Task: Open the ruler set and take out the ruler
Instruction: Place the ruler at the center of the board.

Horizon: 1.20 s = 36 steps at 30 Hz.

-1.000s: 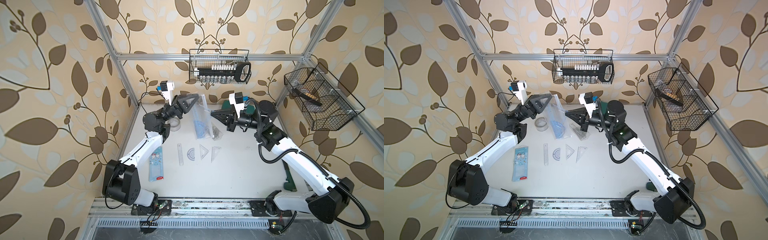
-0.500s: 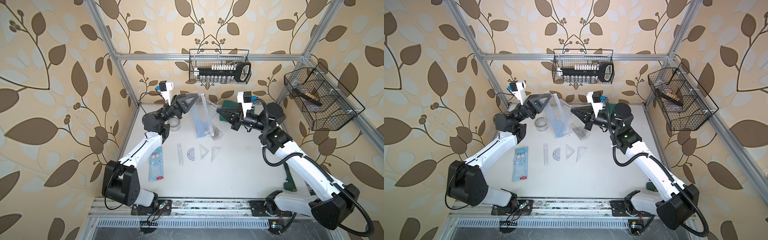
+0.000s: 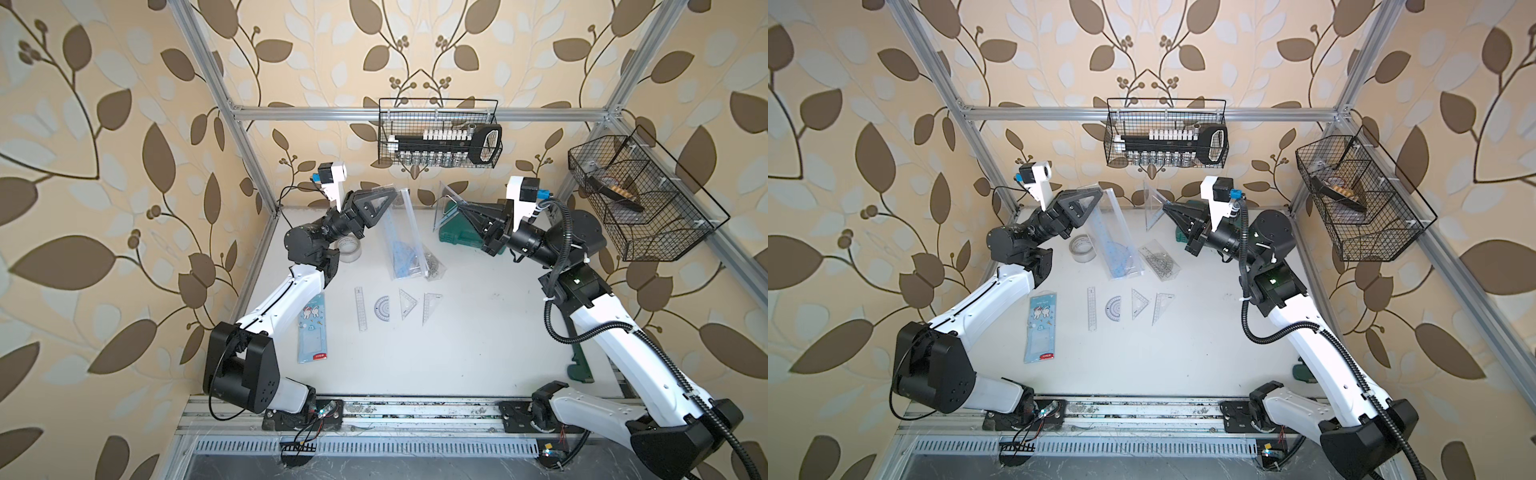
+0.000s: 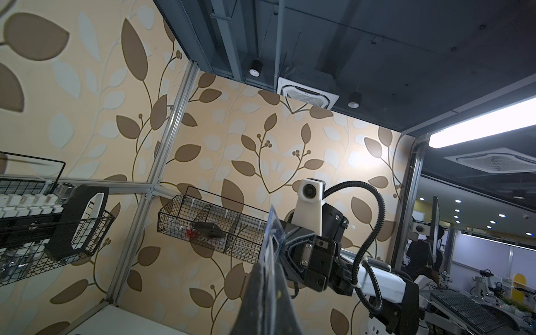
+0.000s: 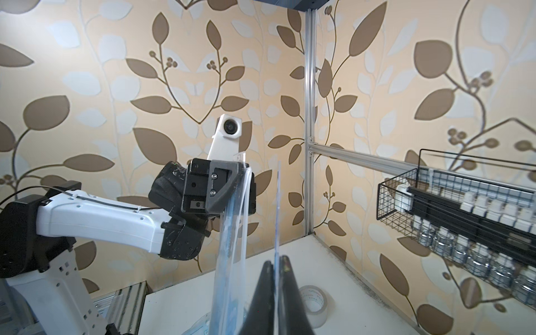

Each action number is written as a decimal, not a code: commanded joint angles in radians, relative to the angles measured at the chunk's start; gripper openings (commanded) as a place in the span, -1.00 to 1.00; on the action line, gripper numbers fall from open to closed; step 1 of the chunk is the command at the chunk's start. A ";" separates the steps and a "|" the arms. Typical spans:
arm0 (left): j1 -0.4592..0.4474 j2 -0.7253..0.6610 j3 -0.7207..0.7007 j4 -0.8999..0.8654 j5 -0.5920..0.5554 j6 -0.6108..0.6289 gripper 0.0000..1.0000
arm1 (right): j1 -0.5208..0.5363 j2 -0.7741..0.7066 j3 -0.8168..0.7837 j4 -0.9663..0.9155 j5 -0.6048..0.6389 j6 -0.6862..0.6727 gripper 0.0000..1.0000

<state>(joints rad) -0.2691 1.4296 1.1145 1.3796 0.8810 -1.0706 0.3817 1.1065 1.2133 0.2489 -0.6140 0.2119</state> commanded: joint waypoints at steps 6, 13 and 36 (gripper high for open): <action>0.005 -0.043 -0.001 0.024 -0.011 0.026 -1.00 | -0.075 -0.072 -0.018 -0.212 0.043 -0.049 -1.00; 0.013 -0.070 -0.011 -0.003 -0.001 0.038 -1.00 | -0.129 -0.088 -0.144 -0.307 0.036 0.001 -1.00; 0.014 -0.129 -0.031 -0.075 0.024 0.058 -1.00 | -0.455 0.198 -0.468 -0.249 -0.156 0.302 -1.00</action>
<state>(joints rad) -0.2668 1.3369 1.0885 1.2781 0.8883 -1.0203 -0.0525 1.2762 0.7586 -0.0185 -0.7265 0.4732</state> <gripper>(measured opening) 0.054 0.048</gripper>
